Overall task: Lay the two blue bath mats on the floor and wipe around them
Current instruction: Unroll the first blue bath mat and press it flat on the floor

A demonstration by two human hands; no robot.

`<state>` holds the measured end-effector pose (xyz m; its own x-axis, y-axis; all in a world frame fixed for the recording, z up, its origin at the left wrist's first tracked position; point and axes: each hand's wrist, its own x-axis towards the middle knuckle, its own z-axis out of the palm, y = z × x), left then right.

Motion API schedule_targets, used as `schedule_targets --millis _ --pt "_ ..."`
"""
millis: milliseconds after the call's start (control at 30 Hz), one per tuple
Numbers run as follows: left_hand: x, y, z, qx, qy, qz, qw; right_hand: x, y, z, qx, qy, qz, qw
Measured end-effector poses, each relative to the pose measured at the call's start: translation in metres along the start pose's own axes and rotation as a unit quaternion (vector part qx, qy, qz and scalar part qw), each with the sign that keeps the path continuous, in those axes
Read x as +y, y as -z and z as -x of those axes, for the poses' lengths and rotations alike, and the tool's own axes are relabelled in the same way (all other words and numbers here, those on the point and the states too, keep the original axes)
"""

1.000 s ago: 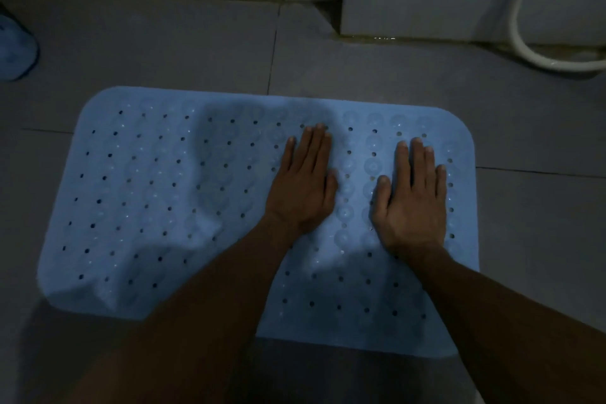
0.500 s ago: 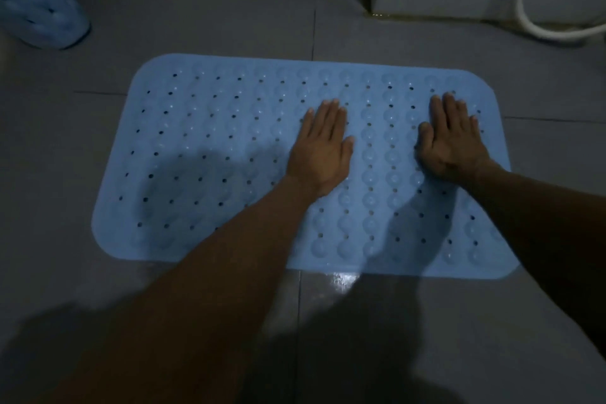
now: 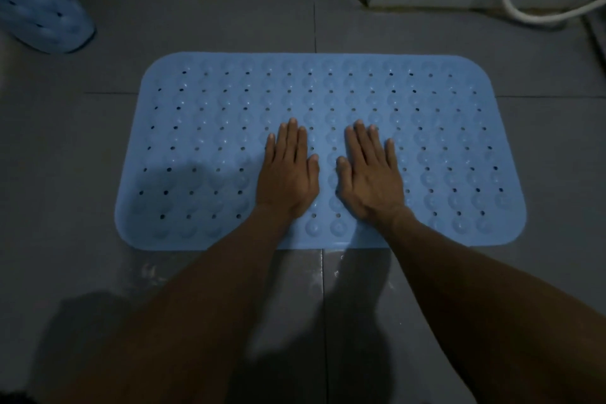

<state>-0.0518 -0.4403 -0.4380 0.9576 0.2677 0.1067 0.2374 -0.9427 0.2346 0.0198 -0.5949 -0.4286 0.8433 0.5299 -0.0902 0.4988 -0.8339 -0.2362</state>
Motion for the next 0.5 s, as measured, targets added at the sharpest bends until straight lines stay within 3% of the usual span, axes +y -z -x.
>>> schedule_targets --millis 167,500 --pt "0.0008 -0.0003 -0.0006 0.018 -0.003 -0.002 1.000 -0.0045 0.0020 0.0051 0.036 -0.029 -0.018 0.999" --pt "0.0019 0.0005 -0.0045 -0.007 0.000 -0.006 1.000 -0.0051 0.0037 0.0006 0.015 -0.030 -0.007 0.999"
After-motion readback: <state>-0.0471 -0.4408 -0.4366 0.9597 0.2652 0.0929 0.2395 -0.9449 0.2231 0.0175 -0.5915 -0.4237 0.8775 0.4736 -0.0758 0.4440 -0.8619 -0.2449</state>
